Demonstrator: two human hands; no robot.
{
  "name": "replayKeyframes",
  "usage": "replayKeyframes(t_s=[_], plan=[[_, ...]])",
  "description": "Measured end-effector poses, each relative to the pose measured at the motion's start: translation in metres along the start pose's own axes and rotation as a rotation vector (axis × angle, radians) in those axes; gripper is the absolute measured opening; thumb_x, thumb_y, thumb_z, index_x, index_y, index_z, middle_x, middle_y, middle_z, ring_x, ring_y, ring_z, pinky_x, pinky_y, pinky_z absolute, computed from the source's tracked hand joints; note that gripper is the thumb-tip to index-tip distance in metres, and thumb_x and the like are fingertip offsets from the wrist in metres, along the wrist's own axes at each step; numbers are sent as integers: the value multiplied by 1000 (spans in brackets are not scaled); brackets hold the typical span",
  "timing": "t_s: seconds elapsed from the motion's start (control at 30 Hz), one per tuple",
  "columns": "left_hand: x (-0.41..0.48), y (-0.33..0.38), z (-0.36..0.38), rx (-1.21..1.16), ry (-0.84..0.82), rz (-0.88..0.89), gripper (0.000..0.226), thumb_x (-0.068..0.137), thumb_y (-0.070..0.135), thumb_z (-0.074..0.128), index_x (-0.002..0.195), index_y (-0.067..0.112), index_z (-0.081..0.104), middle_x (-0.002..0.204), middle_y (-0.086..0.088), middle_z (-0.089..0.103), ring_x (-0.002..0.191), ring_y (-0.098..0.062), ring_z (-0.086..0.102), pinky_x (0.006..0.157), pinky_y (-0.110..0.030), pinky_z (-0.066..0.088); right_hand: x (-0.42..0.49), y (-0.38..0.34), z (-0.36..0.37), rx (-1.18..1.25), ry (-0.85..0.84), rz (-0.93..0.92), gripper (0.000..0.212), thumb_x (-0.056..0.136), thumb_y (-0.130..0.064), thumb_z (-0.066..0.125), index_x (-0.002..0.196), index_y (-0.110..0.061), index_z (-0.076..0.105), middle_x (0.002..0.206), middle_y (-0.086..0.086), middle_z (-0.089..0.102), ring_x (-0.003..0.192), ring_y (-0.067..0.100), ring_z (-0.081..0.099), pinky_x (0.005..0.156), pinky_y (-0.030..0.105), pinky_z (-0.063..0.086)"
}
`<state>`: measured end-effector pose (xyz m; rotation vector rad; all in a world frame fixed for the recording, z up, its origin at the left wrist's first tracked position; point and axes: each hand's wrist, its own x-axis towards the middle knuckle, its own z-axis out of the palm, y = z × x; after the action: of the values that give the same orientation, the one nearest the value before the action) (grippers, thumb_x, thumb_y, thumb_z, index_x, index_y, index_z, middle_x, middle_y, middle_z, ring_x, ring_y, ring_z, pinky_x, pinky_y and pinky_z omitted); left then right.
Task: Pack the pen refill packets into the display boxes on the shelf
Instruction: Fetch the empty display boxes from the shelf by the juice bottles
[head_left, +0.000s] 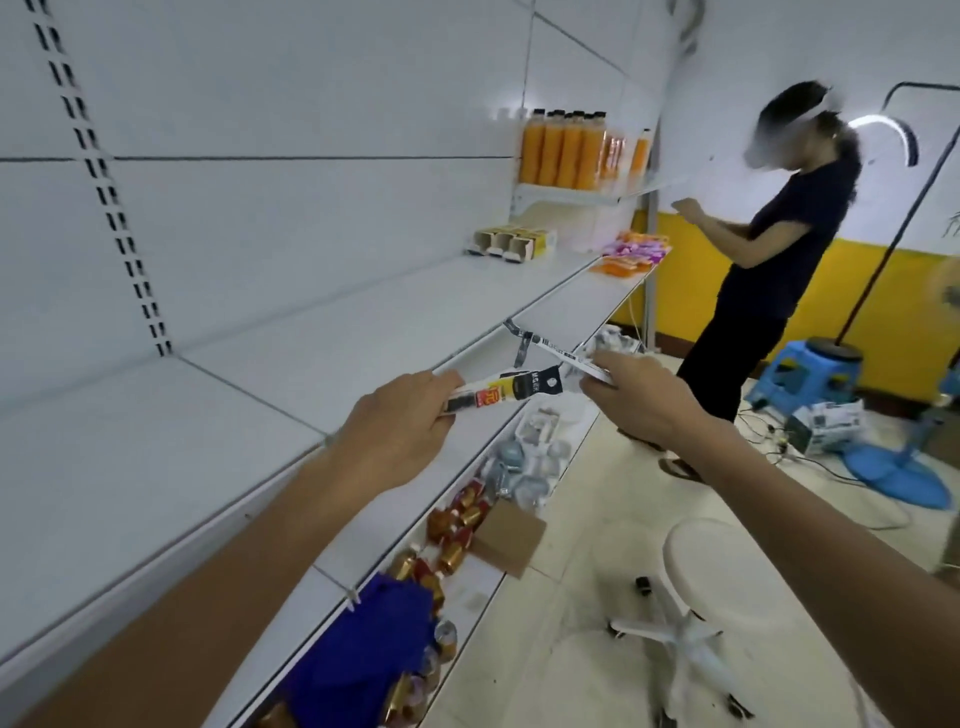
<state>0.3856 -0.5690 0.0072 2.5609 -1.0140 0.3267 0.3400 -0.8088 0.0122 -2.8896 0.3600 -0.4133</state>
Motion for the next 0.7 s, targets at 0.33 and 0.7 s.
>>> replayKeyframes(t_s=[0.33, 0.7], plan=[[168, 22, 85, 67, -15, 123, 18, 95, 19, 39, 110, 17, 49, 98, -4, 58, 85, -22, 52, 64, -33, 40, 107, 119, 11, 6, 36, 95, 21, 95, -34, 40, 88, -16, 49, 82, 8, 54, 73, 26, 50, 59, 34, 38], [395, 2, 118, 126, 47, 54, 24, 96, 20, 38, 119, 20, 45, 109, -5, 58, 96, -26, 53, 67, -32, 39, 341, 206, 9, 75, 35, 8, 23, 98, -28, 37, 86, -10, 45, 77, 11, 52, 71, 29, 49, 61, 37, 37]])
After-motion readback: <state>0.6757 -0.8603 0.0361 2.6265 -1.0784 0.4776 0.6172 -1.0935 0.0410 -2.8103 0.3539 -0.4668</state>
